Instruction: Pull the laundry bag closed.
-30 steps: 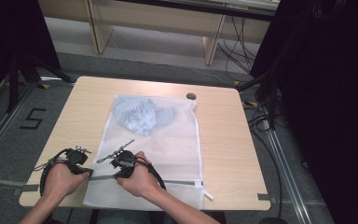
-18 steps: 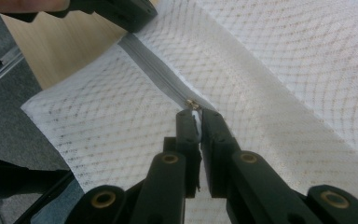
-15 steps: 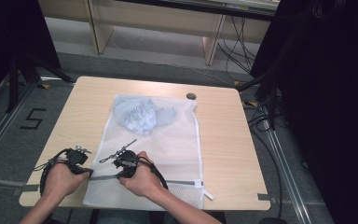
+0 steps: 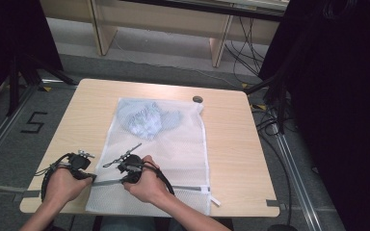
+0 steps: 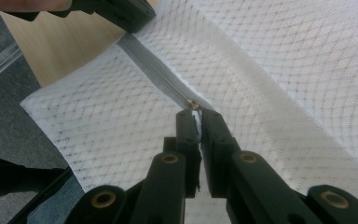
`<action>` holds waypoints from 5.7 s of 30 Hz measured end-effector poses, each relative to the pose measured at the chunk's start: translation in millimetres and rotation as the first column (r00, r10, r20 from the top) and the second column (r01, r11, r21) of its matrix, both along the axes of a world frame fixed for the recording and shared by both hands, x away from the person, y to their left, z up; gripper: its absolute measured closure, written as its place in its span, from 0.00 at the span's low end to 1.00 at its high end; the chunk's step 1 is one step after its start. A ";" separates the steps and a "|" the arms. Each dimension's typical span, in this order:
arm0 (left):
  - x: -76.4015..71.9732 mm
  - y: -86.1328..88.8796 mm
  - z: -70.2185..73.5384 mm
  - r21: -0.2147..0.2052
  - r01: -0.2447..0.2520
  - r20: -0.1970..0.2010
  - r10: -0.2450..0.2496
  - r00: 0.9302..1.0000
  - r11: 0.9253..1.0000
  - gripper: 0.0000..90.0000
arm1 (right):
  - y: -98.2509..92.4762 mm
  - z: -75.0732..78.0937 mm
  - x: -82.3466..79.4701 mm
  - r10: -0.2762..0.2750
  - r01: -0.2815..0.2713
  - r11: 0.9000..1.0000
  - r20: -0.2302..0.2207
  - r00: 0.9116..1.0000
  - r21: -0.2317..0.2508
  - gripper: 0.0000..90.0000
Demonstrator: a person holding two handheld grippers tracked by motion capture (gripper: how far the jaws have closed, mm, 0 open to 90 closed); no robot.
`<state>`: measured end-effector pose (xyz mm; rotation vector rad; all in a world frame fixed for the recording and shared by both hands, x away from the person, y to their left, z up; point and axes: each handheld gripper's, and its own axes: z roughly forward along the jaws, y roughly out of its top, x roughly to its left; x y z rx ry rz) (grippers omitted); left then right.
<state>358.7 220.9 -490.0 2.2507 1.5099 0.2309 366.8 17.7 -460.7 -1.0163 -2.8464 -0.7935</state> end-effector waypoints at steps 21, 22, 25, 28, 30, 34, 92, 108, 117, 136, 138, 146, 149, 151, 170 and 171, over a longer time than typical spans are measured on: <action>0.0 0.2 0.1 0.002 0.004 -0.001 -0.004 1.000 1.000 1.00 | -8.2 0.9 1.6 -0.013 0.013 1.000 -0.019 1.000 -0.002 0.97; 0.0 0.1 -0.1 0.001 0.000 0.002 0.000 1.000 1.000 1.00 | -8.3 0.7 1.5 -0.013 0.013 1.000 -0.020 1.000 -0.003 0.97; -0.2 0.3 0.2 0.001 0.006 -0.002 -0.006 1.000 1.000 1.00 | -9.3 0.5 1.5 -0.016 0.016 1.000 -0.022 1.000 0.002 0.97; -0.4 -0.4 -0.2 -0.002 -0.006 0.001 0.006 1.000 1.000 1.00 | -10.3 0.5 1.2 -0.018 0.018 1.000 -0.025 1.000 0.001 0.97; -0.1 0.5 0.4 0.003 0.009 -0.003 -0.009 1.000 1.000 1.00 | -10.9 0.6 0.9 -0.018 0.018 1.000 -0.029 0.999 -0.006 0.97; -1.2 -0.7 0.1 -0.014 -0.012 -0.010 0.012 1.000 1.000 1.00 | -12.1 0.0 0.6 -0.013 0.013 1.000 -0.029 1.000 -0.011 0.97; -1.3 0.2 -0.3 -0.021 -0.019 -0.017 0.018 1.000 1.000 1.00 | -34.3 3.6 -0.1 -0.033 0.030 0.998 -0.055 0.998 -0.057 0.97; -0.1 0.0 0.2 -0.008 -0.001 -0.008 0.001 1.000 1.000 1.00 | -42.7 4.3 1.5 -0.043 0.039 0.997 -0.064 0.997 -0.061 0.97; -0.2 -0.4 0.5 0.011 0.013 -0.005 -0.013 1.000 1.000 1.00 | -47.4 4.9 2.9 -0.053 0.049 0.996 -0.064 0.997 -0.068 0.97; 1.3 1.4 0.9 0.018 0.049 -0.011 -0.048 0.999 0.999 1.00 | -51.2 3.7 3.6 -0.058 0.053 0.996 -0.066 0.996 -0.078 0.97; 1.2 1.4 1.0 0.019 0.049 -0.010 -0.049 0.999 0.999 1.00 | -50.9 4.1 3.2 -0.060 0.054 0.995 -0.069 0.996 -0.087 0.97; 1.4 1.7 1.0 0.018 0.045 -0.014 -0.045 0.999 0.999 1.00 | -52.7 3.0 3.8 -0.064 0.059 0.996 -0.063 0.996 -0.071 0.97; 1.2 1.3 1.0 0.018 0.049 -0.011 -0.049 0.999 0.999 1.00 | -52.9 2.6 3.6 -0.062 0.057 0.996 -0.068 0.996 -0.072 0.97; 0.6 1.3 0.5 0.013 0.032 -0.004 -0.032 0.999 0.999 1.00 | -52.4 1.3 3.4 -0.070 0.065 0.995 -0.073 0.995 -0.072 0.97; 0.4 0.9 0.1 0.007 0.027 -0.002 -0.027 1.000 1.000 1.00 | -52.0 0.4 1.5 -0.052 0.046 0.993 -0.046 0.998 -0.112 0.97; -0.1 0.4 0.1 0.001 0.017 -0.007 -0.017 1.000 1.000 1.00 | -51.8 0.7 0.9 -0.057 0.051 0.992 -0.051 0.997 -0.114 0.97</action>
